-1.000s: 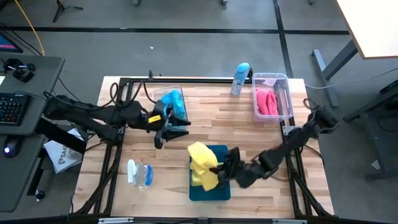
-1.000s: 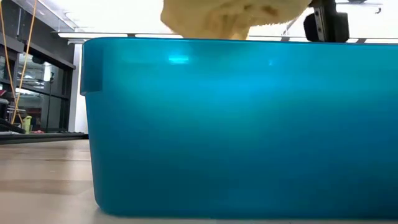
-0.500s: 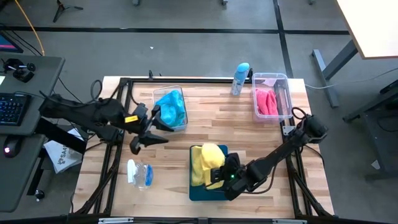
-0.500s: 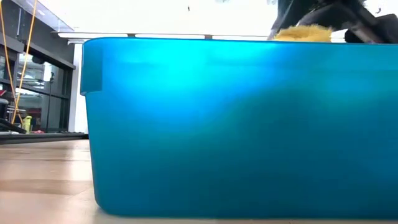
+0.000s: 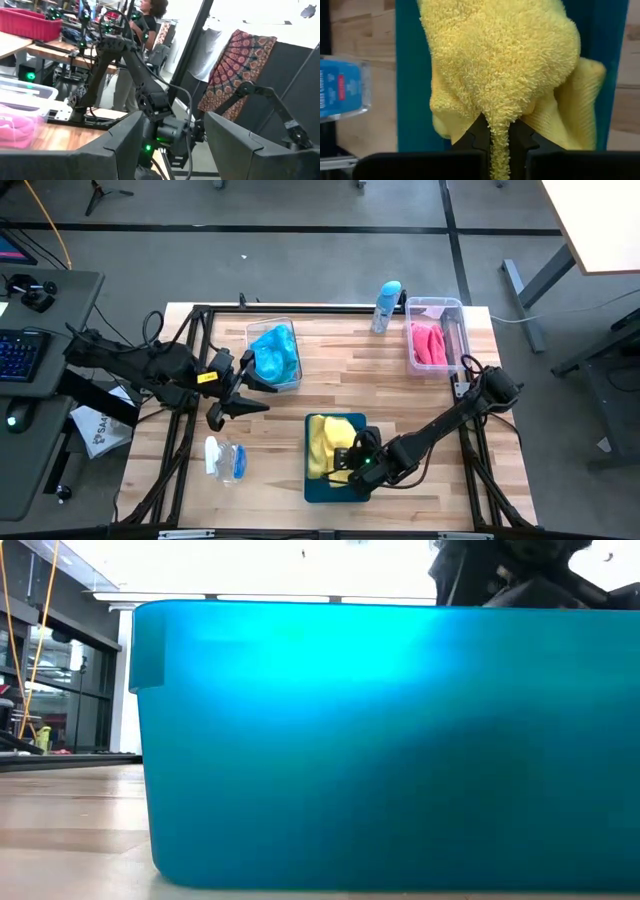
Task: Sort microfiber towel by color & place in baskets
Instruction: Put the yellow towel into the blue bin
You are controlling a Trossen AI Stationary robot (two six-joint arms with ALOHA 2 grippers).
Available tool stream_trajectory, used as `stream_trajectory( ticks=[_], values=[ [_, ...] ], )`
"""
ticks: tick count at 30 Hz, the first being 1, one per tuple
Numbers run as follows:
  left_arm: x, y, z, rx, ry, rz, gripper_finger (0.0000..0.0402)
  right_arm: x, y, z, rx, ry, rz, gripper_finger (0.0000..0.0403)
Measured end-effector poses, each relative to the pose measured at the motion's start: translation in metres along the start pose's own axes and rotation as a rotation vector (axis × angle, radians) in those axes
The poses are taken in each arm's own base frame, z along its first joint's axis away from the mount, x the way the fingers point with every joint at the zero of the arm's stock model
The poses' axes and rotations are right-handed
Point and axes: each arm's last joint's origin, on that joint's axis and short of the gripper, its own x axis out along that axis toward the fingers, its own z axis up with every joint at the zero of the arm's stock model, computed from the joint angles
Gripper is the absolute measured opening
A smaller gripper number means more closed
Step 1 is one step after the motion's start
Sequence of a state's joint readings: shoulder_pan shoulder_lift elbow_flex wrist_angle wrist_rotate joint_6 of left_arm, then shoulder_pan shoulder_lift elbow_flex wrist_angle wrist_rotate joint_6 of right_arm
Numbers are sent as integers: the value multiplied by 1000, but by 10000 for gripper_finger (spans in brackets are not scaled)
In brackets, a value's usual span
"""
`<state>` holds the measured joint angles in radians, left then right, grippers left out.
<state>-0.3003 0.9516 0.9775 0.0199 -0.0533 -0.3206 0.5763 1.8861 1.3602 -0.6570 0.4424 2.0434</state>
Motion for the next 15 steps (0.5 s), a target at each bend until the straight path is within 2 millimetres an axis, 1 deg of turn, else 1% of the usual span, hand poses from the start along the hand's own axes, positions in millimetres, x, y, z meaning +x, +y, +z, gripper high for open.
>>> stream_trajectory(
  ticks=[3,5,8,15],
  values=[
    [-1,-1,0,-1,-11,19,200,1,0,1,-41,-6,-7,28],
    [0,-2,0,-1,-16,34,200,-1,1,3,-89,-2,-5,45],
    [-1,-2,1,-2,-31,61,200,-8,4,5,-164,33,-2,85],
    [-1,-1,2,-2,-54,112,200,-30,20,8,-310,82,-10,198]
  ],
)
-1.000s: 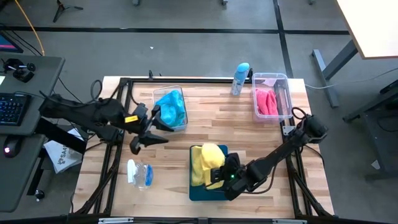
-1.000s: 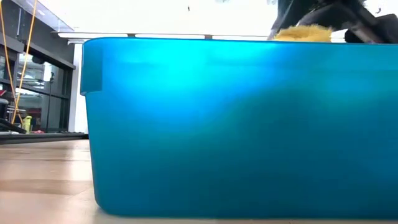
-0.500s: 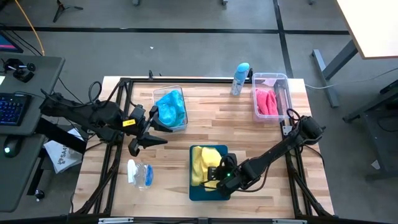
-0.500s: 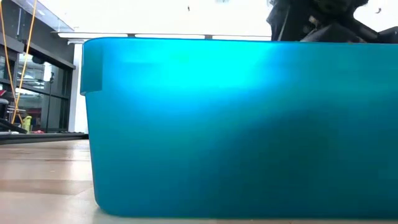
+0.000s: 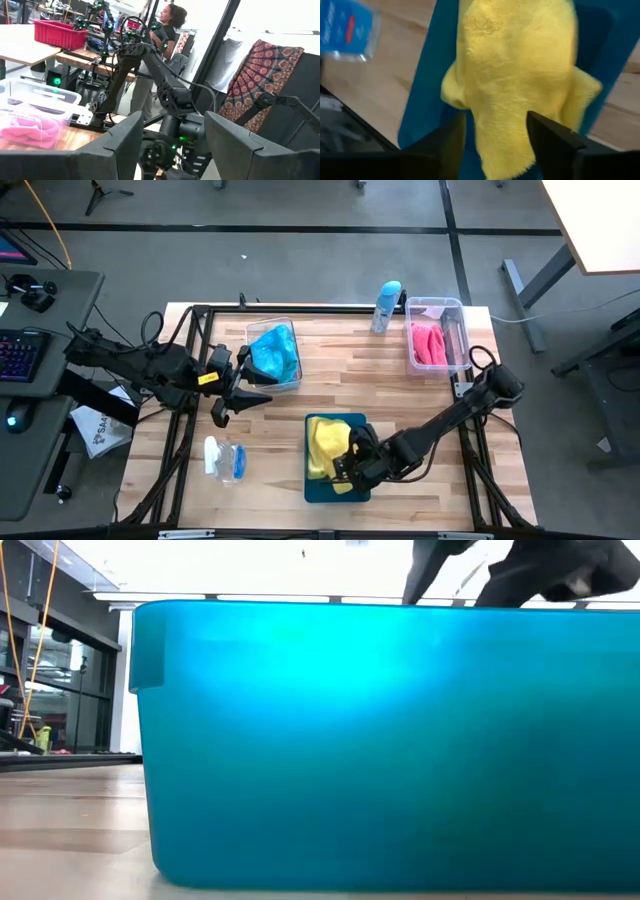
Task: Sort microfiber towel by color & place in baskets
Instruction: Put the yellow towel into the blue bin, then return to Home Position
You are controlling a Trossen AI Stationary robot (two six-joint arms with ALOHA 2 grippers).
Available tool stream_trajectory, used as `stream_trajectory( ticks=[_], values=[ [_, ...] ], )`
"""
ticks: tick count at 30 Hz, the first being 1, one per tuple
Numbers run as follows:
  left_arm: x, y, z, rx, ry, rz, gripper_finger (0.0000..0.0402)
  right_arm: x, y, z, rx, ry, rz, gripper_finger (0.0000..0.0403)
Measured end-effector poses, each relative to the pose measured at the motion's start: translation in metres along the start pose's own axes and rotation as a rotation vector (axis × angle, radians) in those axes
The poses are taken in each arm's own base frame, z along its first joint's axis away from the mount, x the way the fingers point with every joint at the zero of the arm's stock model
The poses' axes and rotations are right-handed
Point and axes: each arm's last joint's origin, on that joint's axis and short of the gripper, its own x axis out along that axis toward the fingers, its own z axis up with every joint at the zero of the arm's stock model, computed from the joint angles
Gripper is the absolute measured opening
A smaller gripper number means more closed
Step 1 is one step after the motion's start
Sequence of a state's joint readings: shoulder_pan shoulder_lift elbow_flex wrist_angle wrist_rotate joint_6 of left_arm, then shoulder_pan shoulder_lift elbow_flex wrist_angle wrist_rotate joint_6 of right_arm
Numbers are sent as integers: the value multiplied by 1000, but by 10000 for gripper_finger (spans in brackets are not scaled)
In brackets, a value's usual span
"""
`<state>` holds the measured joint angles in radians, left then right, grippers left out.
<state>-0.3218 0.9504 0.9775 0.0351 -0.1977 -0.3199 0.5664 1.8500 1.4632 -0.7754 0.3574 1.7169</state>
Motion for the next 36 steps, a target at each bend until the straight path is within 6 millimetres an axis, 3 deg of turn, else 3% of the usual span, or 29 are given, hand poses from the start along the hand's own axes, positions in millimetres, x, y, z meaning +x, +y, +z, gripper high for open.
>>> stream_trajectory(
  ticks=[7,13,15,18,21,25,28,32,36],
  values=[
    [0,0,1,-4,-16,-1,200,-34,9,12,-199,48,-109,262],
    [0,0,2,14,-16,0,200,-93,4,29,-374,-111,-299,262],
    [0,0,1,40,-10,2,200,-104,0,31,-419,-118,-352,254],
    [0,1,-2,112,25,20,200,-107,-4,34,-498,-110,-320,230],
    [-1,5,-8,166,89,55,200,-101,-19,36,-522,-97,-403,184],
    [-7,14,-15,212,182,126,191,-94,-43,36,-507,-44,-461,89],
    [-14,23,-26,236,187,147,161,-98,-61,37,-466,-8,-466,16],
    [-29,38,-48,208,77,150,93,-115,-77,38,-368,-21,-379,23],
    [-47,55,-84,135,-18,147,17,-136,-82,39,-355,-61,-246,5]
  ],
)
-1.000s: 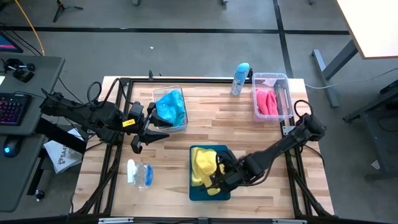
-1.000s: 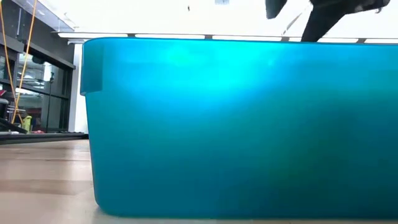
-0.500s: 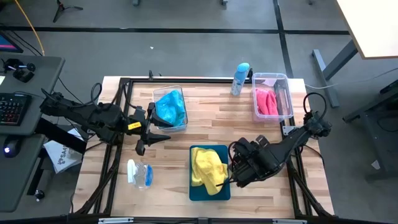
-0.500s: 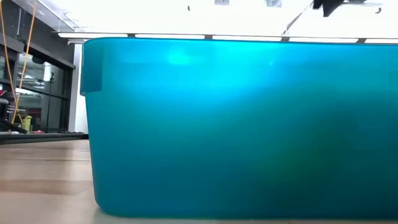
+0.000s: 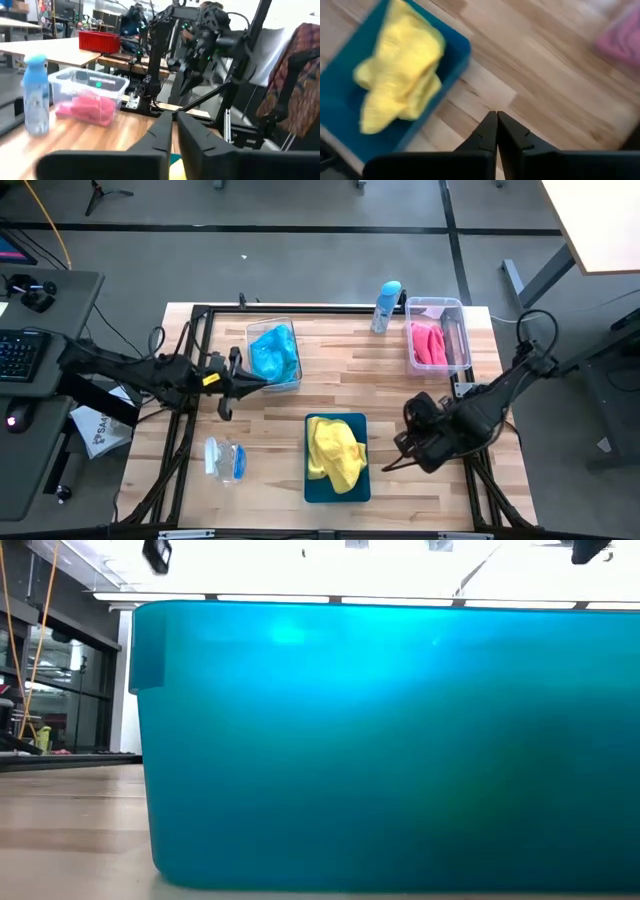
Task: Sort microfiber towel by color & place in baskets
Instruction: Return to Home Position
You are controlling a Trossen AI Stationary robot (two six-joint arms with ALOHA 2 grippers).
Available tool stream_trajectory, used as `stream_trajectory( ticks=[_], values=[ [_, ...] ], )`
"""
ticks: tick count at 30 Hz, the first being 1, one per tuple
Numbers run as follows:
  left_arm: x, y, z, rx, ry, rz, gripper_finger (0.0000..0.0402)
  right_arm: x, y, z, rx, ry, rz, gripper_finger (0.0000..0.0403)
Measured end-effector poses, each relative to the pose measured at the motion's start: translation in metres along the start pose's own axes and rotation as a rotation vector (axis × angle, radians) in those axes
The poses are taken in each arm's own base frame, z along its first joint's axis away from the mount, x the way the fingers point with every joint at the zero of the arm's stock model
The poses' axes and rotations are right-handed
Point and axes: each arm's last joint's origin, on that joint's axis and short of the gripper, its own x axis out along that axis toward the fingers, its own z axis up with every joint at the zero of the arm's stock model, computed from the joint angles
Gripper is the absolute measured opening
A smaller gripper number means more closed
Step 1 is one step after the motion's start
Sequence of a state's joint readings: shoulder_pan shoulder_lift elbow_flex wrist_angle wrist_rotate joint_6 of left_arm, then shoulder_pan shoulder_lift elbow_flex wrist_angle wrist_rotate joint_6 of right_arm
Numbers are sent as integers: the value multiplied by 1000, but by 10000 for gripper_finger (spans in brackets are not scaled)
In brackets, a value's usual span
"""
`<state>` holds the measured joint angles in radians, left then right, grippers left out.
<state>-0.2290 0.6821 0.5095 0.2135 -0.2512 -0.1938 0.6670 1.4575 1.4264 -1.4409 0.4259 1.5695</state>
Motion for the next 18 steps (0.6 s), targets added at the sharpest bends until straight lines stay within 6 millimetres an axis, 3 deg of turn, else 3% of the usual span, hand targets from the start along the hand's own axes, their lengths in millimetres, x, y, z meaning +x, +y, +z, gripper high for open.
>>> stream_trajectory(
  ticks=[4,8,13,18],
  values=[
    [-15,14,-41,-83,-45,13,11,-10,-7,0,-52,-48,47,9],
    [-27,24,-73,-115,-90,34,2,-10,-8,-1,-111,16,45,2],
    [-39,33,-97,-150,-157,68,1,-11,-7,0,-120,-39,51,1],
    [-41,38,-107,-124,-73,123,0,-14,-6,-6,-183,-79,66,1]
  ],
)
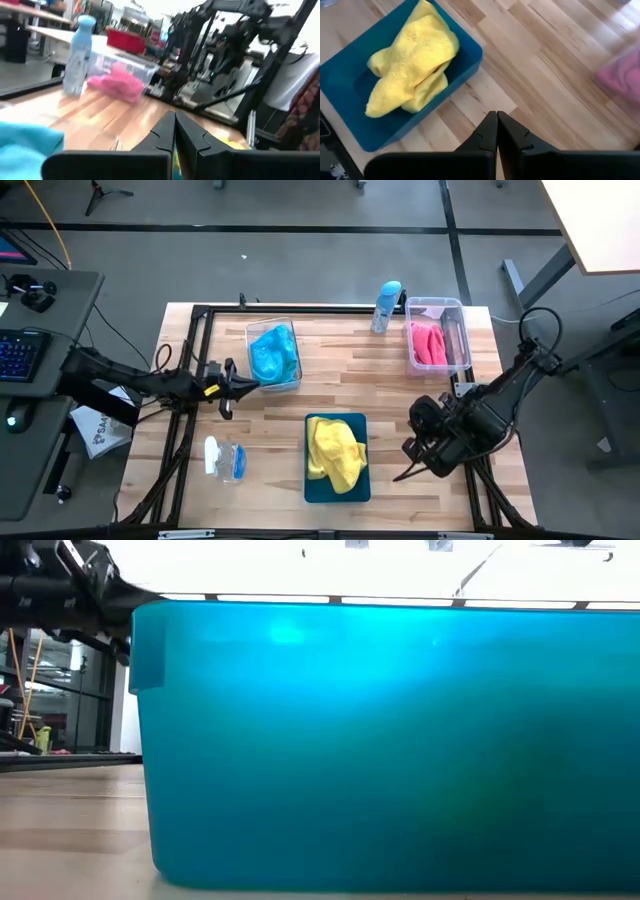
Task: Sort microfiber towel by color & place in baskets
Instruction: Return to Home Position
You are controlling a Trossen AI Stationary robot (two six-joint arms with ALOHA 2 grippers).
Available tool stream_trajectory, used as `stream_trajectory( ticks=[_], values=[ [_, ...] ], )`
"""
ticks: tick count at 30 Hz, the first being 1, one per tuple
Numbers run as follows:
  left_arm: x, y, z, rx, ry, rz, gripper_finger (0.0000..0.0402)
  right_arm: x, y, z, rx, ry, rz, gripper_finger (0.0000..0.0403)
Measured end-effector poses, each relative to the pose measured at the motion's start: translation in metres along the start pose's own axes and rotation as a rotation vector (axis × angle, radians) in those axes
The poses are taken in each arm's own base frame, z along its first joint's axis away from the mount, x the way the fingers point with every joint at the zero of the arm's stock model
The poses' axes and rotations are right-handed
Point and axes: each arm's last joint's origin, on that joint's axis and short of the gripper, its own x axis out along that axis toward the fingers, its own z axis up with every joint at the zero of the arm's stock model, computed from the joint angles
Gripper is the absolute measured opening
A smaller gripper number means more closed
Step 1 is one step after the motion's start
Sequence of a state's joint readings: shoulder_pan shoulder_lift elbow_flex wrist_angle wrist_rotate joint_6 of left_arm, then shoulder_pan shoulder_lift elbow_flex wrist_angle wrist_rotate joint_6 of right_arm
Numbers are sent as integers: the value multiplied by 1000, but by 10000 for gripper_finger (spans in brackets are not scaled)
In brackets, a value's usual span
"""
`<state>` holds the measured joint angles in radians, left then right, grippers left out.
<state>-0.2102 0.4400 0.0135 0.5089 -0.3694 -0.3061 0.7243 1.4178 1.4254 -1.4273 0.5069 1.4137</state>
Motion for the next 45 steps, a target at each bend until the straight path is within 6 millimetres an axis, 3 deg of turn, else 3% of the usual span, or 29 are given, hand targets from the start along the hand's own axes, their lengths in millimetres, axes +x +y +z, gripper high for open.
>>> stream_trajectory(
  ticks=[7,11,16,20,25,33,39,45],
  values=[
    [0,1,-2,-50,29,-19,0,-3,1,-5,-31,-6,11,0],
    [0,1,-2,-49,31,-19,0,1,0,2,-96,-13,14,0],
    [0,1,-2,-49,31,-19,0,37,-7,12,-191,-40,209,0],
    [0,1,-2,-47,35,-18,0,81,-33,14,-317,-103,275,0],
    [0,2,-4,-42,48,-14,0,108,-83,18,-345,-275,282,0],
    [0,2,-4,-42,48,-14,0,107,-142,4,-202,-611,521,0],
    [0,2,-4,-42,48,-14,0,107,-157,-19,-159,-697,678,0],
    [0,2,-4,-42,48,-14,0,116,-164,-33,-133,-774,687,0]
  ],
)
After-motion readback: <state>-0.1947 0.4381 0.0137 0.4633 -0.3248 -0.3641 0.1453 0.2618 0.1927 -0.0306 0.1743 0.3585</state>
